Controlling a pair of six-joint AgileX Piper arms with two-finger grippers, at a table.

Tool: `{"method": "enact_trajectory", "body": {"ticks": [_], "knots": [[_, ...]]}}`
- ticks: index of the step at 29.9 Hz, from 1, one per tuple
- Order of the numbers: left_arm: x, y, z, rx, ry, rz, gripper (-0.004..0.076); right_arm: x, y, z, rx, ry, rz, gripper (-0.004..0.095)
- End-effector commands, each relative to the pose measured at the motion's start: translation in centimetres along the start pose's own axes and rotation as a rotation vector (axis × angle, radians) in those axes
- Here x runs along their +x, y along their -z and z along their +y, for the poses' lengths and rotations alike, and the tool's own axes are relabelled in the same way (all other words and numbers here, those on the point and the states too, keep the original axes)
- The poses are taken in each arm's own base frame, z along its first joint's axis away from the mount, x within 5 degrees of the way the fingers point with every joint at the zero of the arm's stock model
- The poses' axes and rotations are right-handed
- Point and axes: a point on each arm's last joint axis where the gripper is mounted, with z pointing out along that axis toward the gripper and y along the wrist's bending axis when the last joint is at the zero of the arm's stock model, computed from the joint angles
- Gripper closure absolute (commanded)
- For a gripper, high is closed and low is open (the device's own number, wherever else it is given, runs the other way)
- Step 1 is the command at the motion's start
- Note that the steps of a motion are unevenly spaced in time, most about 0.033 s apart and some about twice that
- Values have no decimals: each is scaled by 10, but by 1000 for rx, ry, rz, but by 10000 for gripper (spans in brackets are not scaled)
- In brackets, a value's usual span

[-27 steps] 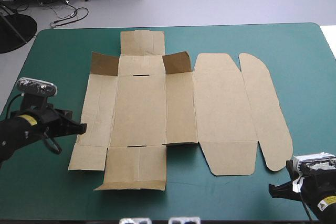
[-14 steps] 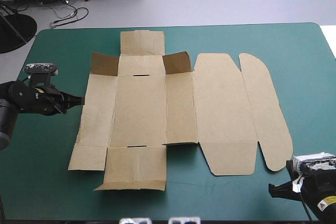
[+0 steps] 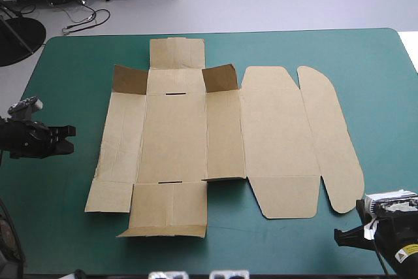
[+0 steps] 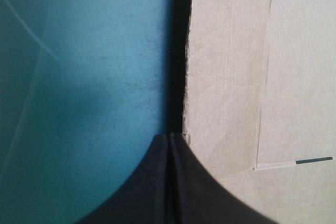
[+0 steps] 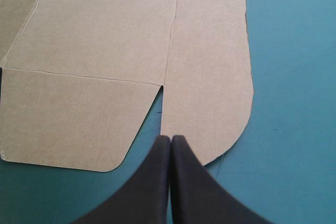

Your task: Fold the box

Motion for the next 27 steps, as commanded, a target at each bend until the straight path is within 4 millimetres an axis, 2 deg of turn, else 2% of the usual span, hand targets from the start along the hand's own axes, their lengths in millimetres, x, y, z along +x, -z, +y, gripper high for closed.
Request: {"method": "enact_trajectory", "body": {"ticks": [1, 7, 9, 12, 17, 19, 23, 27], "knots": [[-5, 2, -6, 81, -7, 18, 730, -12, 5, -1, 9, 6, -80, 928], [-9, -16, 5, 108, 9, 73, 726, -12, 5, -1, 9, 6, -80, 928], [-10, -19, 6, 129, 21, 85, 688, -12, 5, -1, 9, 6, -80, 928], [-11, -23, 6, 141, 27, 93, 569, -12, 5, -1, 9, 6, -80, 928], [-12, -27, 1, 149, 13, 103, 231, -12, 5, -1, 10, 7, -79, 928], [-12, -29, -5, 158, -4, 111, 157, -12, 5, -1, 11, 8, -79, 928], [-15, -40, -20, 150, -57, 129, 153, -13, 5, -1, 11, 8, -81, 928], [-16, -50, -24, 135, -91, 161, 160, -12, 5, -1, 14, 10, -81, 928]]}}
